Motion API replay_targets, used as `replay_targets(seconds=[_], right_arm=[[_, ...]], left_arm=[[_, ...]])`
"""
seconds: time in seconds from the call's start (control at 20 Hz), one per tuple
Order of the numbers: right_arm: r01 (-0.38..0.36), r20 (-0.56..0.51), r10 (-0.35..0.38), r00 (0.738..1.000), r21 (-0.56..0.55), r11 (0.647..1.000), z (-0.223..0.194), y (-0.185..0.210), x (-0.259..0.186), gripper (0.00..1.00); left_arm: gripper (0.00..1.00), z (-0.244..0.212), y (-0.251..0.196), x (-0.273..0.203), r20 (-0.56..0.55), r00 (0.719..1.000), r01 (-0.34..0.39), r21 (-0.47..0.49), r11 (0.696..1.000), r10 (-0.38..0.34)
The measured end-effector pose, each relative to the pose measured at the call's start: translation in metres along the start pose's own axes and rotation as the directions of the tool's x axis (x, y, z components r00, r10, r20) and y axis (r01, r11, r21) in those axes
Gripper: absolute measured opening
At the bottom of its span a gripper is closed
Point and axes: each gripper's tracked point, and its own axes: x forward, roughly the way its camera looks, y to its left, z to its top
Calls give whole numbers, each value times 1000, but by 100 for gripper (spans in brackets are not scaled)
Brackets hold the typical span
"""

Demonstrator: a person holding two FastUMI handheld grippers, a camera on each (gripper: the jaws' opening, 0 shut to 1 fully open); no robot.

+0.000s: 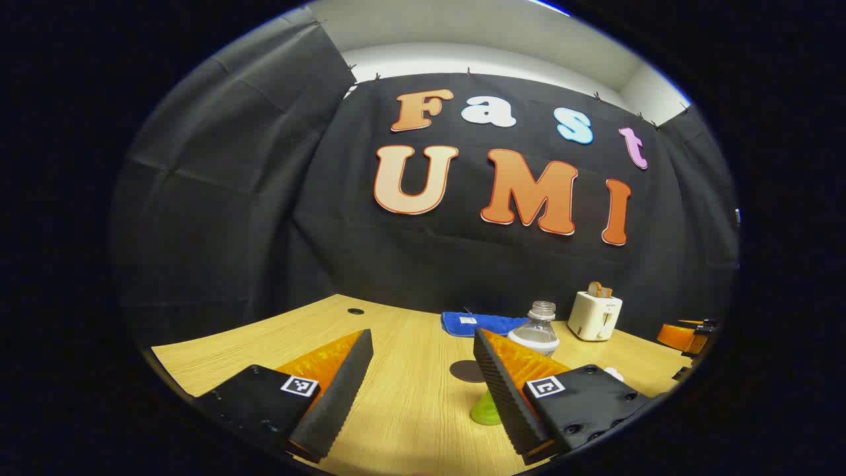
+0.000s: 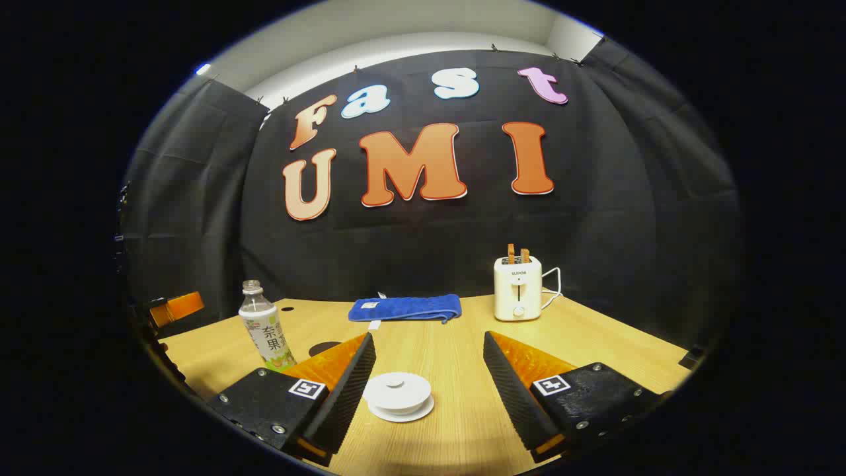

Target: Open the teacup lid with one hand, grasp the water bottle and pour water into the teacup with the other hand; after pouring, place the water bottle on the coaster and then close the teacup lid.

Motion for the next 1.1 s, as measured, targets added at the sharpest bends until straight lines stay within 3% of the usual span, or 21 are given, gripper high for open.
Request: replay_targets(seconds=[0.35, 1.1], right_arm=[[74, -6, -74, 997, -6, 997, -2, -27, -6, 98], [87, -27, -88, 996, -25, 996, -10, -24, -8, 98]], left_arm=[[99, -14, -25, 5, -35, 997, 63, 21, 998, -62], [99, -19, -21, 2, -61, 996, 75, 42, 996, -72]])
